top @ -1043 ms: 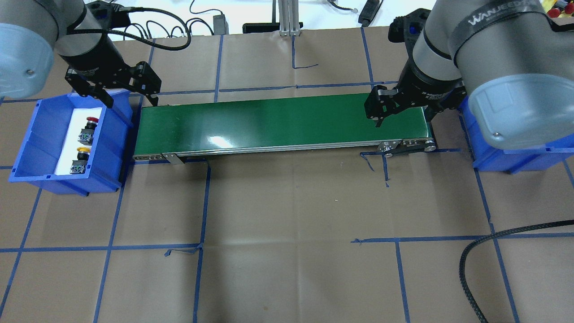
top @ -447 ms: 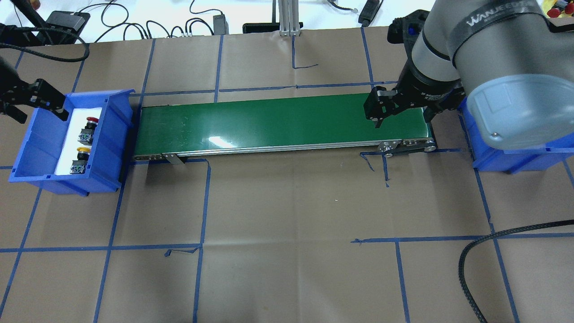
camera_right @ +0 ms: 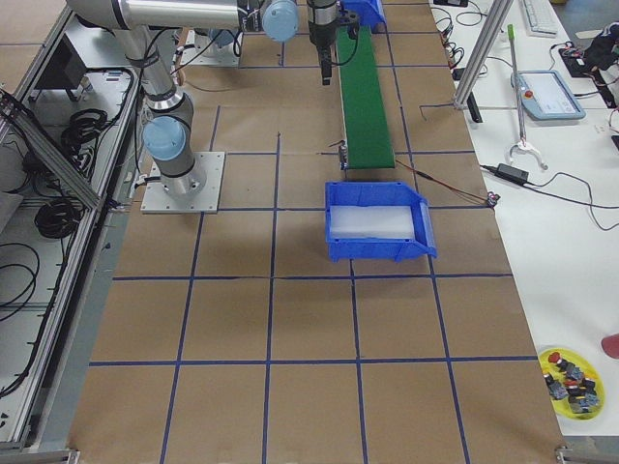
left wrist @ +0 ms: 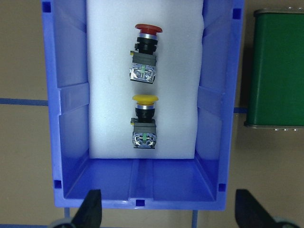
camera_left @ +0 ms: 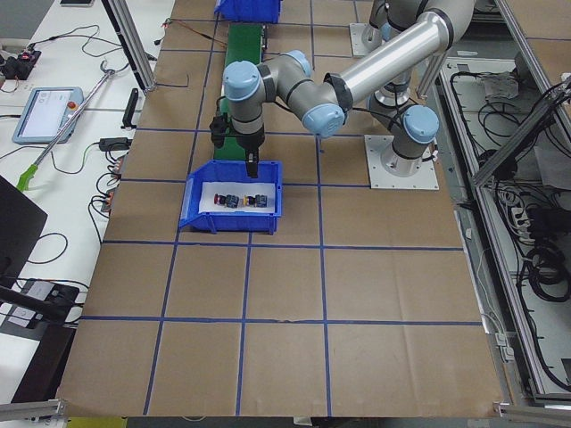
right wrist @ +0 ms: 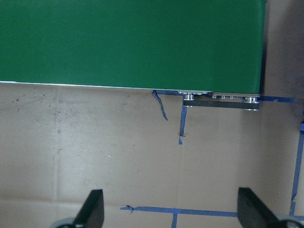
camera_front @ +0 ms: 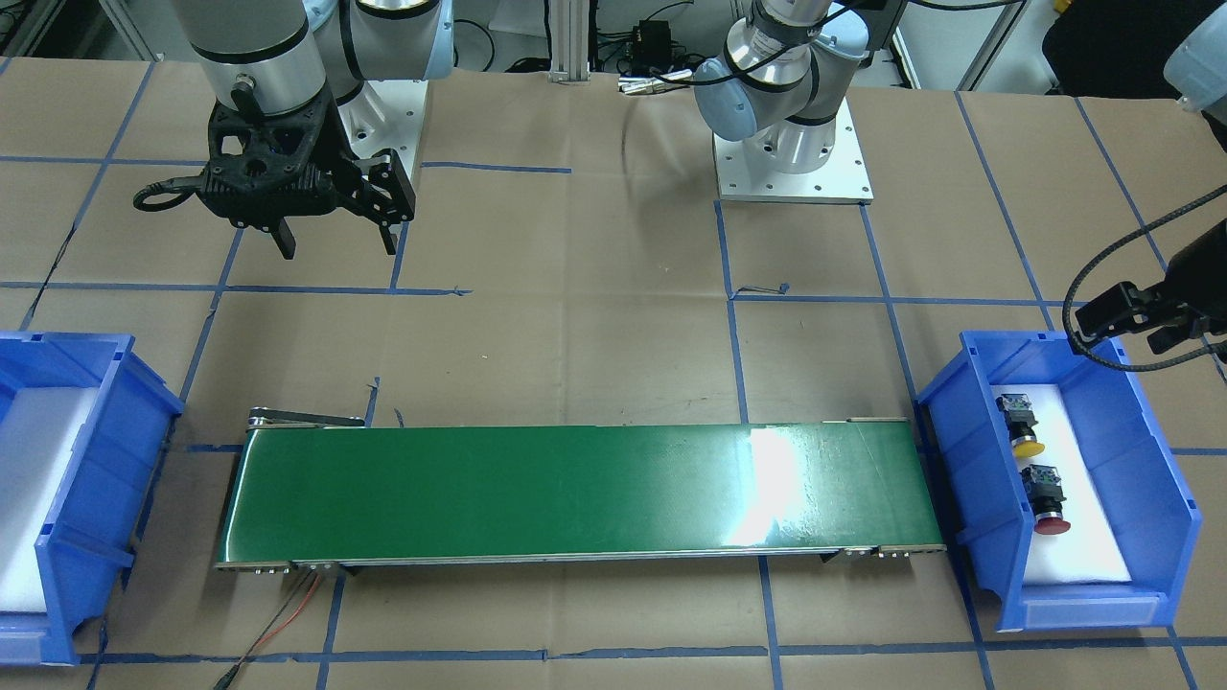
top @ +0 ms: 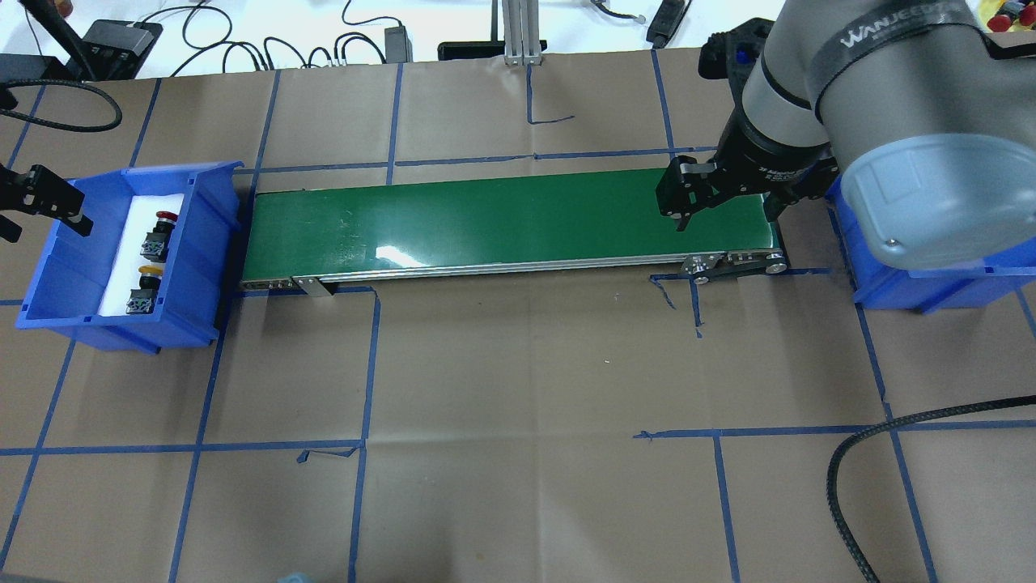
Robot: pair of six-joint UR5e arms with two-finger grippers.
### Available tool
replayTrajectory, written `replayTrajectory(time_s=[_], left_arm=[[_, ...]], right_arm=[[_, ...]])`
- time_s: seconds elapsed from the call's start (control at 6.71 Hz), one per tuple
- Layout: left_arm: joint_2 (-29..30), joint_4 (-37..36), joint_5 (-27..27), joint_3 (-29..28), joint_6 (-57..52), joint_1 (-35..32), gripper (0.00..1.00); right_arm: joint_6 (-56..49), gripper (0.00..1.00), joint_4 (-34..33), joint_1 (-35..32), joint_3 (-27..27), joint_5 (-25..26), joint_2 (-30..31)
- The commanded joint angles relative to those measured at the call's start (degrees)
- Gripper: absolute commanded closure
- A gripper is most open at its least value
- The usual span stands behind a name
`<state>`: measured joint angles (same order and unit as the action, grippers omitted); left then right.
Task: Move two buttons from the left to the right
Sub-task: 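Move the left gripper over the blue bin and lower toward the yellow button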
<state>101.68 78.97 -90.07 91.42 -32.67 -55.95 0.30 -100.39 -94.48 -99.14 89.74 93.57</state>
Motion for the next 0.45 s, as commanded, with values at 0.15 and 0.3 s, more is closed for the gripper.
replayTrajectory(time_s=[0.15,0.3], left_arm=[[3.43,-9.3,-0.01,4.96,-1.43,0.14,0.0],[3.87,-14.31,-0.1,8.39,-1.52,0.23,0.0]], right_arm=[[-0.04,0.0,0.64,0.0,0.0,0.0,-0.05],[-0.04,0.0,0.64,0.0,0.0,0.0,-0.05]])
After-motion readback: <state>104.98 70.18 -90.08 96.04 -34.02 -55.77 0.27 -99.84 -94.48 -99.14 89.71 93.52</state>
